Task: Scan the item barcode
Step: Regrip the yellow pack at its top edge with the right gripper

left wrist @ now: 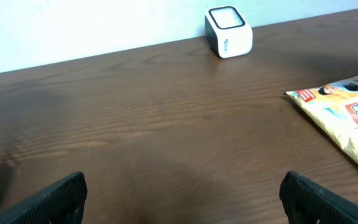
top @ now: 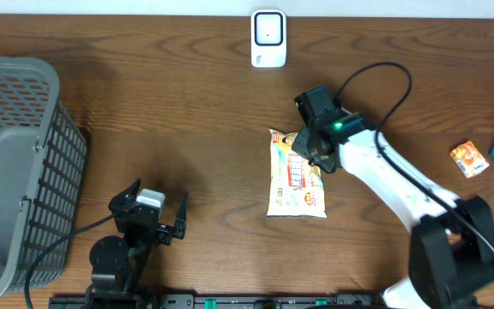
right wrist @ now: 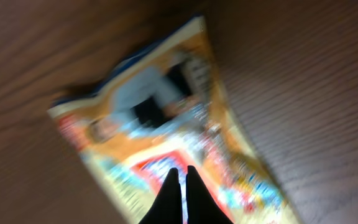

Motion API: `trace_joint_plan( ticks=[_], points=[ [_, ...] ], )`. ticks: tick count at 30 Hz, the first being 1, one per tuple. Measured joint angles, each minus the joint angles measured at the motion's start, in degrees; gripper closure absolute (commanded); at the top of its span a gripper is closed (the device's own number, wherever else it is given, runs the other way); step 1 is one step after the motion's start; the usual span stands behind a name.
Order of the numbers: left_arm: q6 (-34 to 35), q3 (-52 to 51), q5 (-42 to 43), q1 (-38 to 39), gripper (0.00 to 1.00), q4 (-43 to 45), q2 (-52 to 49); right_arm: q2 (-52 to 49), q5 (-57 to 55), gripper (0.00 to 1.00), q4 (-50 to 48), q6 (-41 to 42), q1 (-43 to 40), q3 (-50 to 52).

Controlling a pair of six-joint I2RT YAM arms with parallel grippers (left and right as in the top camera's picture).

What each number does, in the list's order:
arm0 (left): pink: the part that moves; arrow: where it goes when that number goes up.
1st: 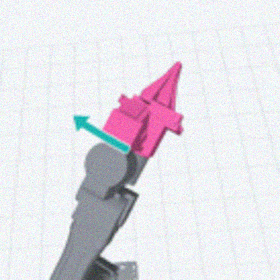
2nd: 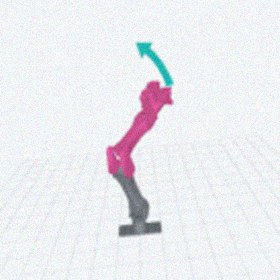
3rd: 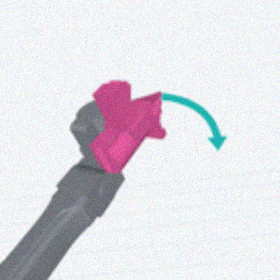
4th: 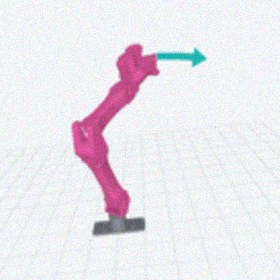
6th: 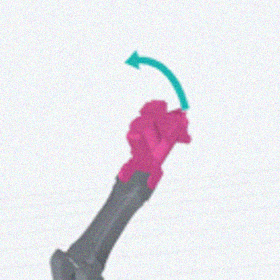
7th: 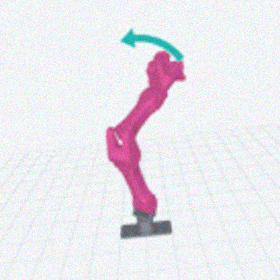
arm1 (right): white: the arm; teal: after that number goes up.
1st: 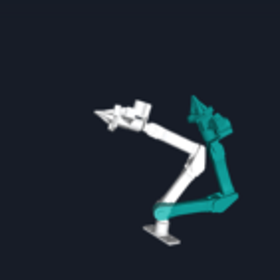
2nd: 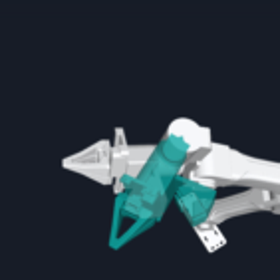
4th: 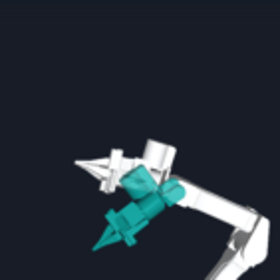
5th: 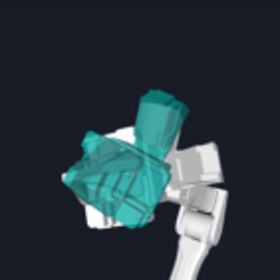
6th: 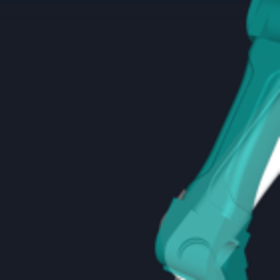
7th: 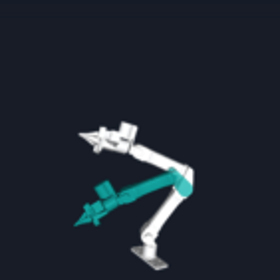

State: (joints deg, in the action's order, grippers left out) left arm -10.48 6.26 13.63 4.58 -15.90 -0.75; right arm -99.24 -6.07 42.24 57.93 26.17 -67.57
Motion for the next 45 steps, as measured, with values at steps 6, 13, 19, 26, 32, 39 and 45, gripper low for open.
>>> trace_joint_plan(
  ticks=[6,13,19,26,32,39,45],
  points=[
    [0.0,0.0,0.0,0.0,0.02,0.0,0.0,-9.3,-1.3,0.99,-0.5,0.7,0.0,1.0],
    [0.0,0.0,0.0,0.0,0.02,0.0,0.0,-9.2,-1.0,0.99,4.4,0.7,-0.1,-0.2],
    [0.0,0.0,0.0,0.0,0.02,0.0,0.0,-2.1,2.6,0.99,9.5,0.9,0.0,-1.8],
    [0.0,0.0,0.0,0.0,0.02,0.0,0.0,0.2,4.8,0.99,9.8,1.1,5.3,-0.9],
    [0.0,0.0,0.0,0.0,0.02,0.0,0.0,-5.7,5.5,0.99,6.7,4.5,10.7,4.4],
    [0.0,0.0,0.0,0.0,0.02,0.0,0.0,-5.9,6.4,0.99,11.8,4.3,10.4,2.2],
    [0.0,0.0,0.0,0.0,0.02,0.0,0.0,-2.0,6.6,0.56,15.9,0.2,8.4,-5.0]
  ],
)
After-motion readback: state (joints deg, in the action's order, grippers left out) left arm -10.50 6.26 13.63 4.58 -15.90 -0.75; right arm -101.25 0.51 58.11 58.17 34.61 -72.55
